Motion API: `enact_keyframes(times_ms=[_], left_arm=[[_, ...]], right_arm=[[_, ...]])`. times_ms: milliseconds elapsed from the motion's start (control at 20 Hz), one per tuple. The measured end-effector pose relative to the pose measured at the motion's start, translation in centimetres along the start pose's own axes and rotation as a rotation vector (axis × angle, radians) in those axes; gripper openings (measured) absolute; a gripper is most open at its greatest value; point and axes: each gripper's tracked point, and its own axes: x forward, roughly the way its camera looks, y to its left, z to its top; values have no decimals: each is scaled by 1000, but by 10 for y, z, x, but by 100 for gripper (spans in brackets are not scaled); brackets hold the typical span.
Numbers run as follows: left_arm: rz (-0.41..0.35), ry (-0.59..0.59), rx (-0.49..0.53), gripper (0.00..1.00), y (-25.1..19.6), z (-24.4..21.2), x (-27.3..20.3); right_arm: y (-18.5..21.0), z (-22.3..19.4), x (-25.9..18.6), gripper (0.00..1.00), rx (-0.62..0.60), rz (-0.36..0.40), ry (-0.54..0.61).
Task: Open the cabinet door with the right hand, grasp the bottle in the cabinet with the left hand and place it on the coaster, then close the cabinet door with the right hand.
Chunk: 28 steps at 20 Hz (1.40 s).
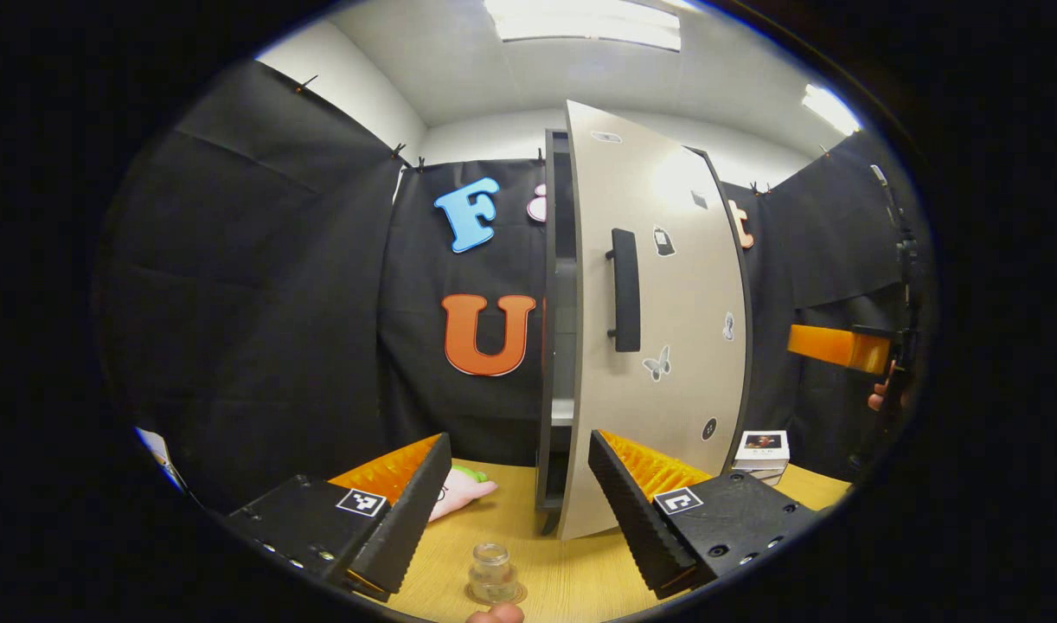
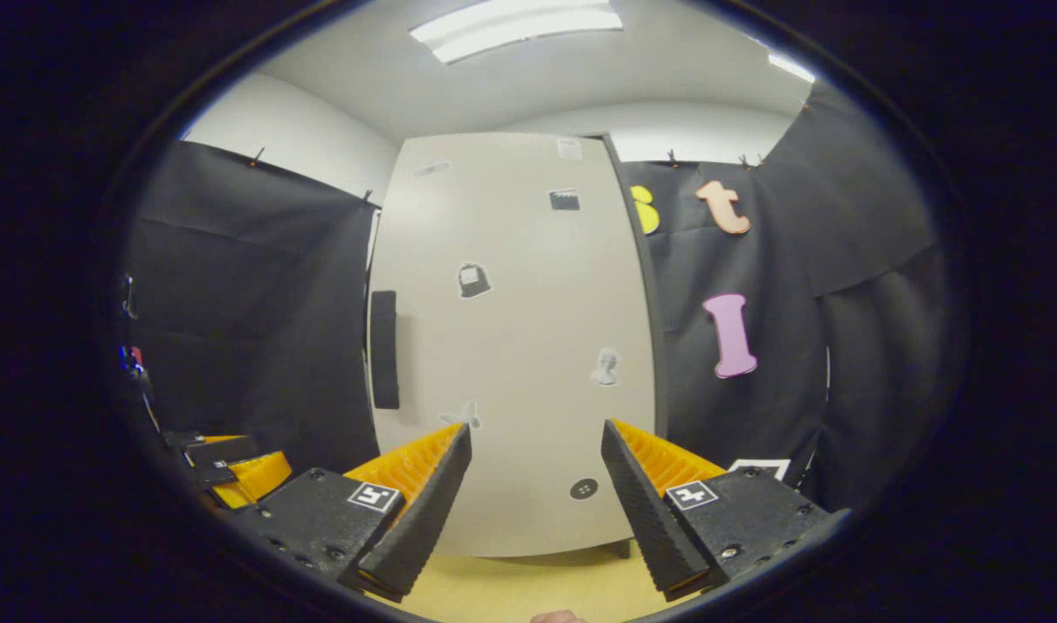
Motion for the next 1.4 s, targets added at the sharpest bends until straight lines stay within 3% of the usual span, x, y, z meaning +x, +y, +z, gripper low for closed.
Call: enact_keyframes(times_ms=[300,400,600,1400], left_arm=[[-15,1,8,96,-1,-3,1],[-14,7,15,97,-2,-4,1],[-20,10,13,97,-2,-6,1],[-34,10,32,97,-7,-6,-4]], right_arm=[[-72,-1,-65,97,-69,-243,-8],[-78,-14,-79,97,-78,-279,19],[-72,-30,-78,97,-67,-280,73],[-70,-19,-71,97,-35,-278,31]])
